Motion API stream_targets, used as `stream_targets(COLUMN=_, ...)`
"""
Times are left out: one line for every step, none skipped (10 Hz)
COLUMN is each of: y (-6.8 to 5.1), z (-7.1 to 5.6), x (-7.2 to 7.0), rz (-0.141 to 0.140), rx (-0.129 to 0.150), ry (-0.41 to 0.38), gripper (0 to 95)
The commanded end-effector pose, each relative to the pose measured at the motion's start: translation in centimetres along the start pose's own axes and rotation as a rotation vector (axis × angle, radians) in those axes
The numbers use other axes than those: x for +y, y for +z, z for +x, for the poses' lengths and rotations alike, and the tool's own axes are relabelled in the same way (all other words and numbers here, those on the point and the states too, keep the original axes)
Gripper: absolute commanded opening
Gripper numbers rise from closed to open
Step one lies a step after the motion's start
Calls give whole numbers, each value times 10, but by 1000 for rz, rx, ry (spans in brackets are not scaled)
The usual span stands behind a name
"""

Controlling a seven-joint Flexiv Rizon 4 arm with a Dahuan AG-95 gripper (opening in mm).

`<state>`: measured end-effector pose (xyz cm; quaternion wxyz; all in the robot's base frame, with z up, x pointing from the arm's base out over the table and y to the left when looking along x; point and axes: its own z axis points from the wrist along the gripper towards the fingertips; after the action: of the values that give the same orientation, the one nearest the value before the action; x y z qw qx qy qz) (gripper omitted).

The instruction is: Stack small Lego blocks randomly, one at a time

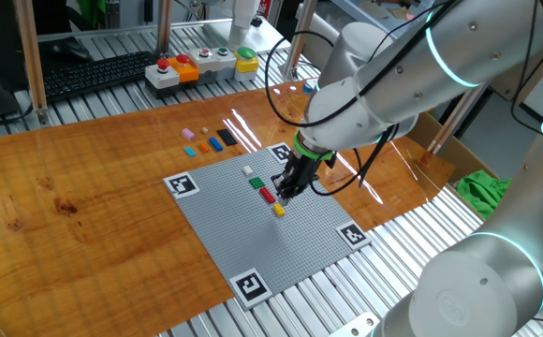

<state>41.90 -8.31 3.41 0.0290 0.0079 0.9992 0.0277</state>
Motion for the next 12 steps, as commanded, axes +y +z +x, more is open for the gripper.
stream_targets(y=9, z=-1, x=-1, rz=-3, rx=-6, ry=-2, gripper=0)
stream_targets(y=21, z=2, x=-4, rz=-9, rx=-21, ry=-7, gripper=0)
stream_targets(y=27, z=3, x=-6, rz=-13, rx=-33, ry=-8, gripper=0)
stream_targets(y=26, z=4, x=-5, rz=-23, rx=-32, ry=-5, gripper=0)
stream_targets(y=21, z=2, x=-4, rz=-22, rx=-31, ry=-1, gripper=0)
stream_targets(y=17, z=-1, x=-2, rz=-20, rx=-16, ry=2, gripper=0)
stream_targets(y=21, z=0, x=-3, rz=-18, rx=-22, ry=-1, gripper=0)
stream_targets(y=22, z=1, x=-4, rz=-18, rx=-22, ry=-1, gripper=0)
stream_targets(y=21, z=1, x=-3, rz=-18, rx=-21, ry=-1, gripper=0)
stream_targets(y=18, z=0, x=-2, rz=-17, rx=-20, ry=2, gripper=0)
stream_targets(y=17, z=0, x=-2, rz=-21, rx=-15, ry=6, gripper=0)
stream_targets(y=20, z=0, x=-2, rz=-20, rx=-18, ry=3, gripper=0)
